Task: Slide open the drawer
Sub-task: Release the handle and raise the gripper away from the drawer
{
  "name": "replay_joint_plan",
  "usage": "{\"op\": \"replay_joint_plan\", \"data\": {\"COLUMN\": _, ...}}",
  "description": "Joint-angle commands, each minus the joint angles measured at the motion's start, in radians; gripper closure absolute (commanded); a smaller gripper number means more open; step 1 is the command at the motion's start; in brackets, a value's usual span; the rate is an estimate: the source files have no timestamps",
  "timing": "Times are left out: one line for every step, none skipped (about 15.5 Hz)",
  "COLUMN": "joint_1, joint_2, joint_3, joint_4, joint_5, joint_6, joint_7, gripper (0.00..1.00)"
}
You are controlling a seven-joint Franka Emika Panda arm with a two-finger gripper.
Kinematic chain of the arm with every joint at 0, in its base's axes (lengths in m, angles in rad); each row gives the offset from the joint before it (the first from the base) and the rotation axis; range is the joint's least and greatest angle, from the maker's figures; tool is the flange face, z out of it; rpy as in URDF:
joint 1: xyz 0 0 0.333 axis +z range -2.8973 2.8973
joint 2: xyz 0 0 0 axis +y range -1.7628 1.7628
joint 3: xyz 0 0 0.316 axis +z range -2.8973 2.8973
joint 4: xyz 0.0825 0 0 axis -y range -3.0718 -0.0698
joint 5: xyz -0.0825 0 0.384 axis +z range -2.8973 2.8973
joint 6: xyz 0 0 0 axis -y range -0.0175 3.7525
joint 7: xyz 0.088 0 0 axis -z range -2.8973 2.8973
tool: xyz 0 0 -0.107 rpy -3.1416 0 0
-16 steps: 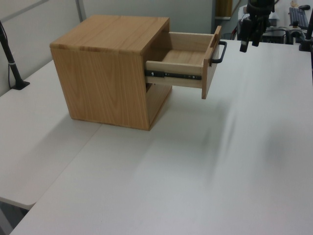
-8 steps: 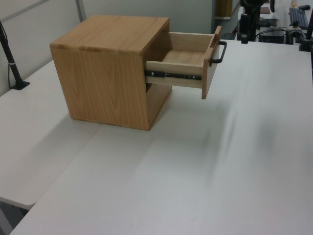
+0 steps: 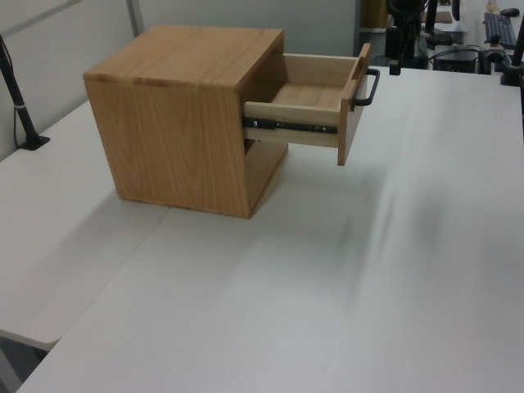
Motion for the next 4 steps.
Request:
{"op": "replay_joint_plan", "data": {"joint_1": -0.006, "joint_2": 0.01, "joint_3": -0.005, "joint_4": 0.032, "joint_5": -0.008, "joint_6": -0.027, "joint_7": -0.012, "gripper": 0.0}}
{"op": "replay_joint_plan", "data": {"joint_1": -0.006, "joint_2": 0.007, "joint_3": -0.013, "joint_4": 0.032, "joint_5": -0.008, "joint_6": -0.022, "joint_7": -0.011, "gripper": 0.0}}
{"op": "replay_joint_plan", "data": {"joint_1": -0.004, "joint_2": 0.005, "joint_3": -0.022, "joint_4": 0.032, "joint_5": -0.008, "joint_6": -0.022, "joint_7": -0.011, "gripper": 0.0}}
{"op": "replay_joint_plan", "data": {"joint_1": -0.002, "joint_2": 0.004, "joint_3": -0.025, "joint_4": 0.032, "joint_5": -0.008, "joint_6": -0.022, "joint_7": -0.011, "gripper": 0.0}}
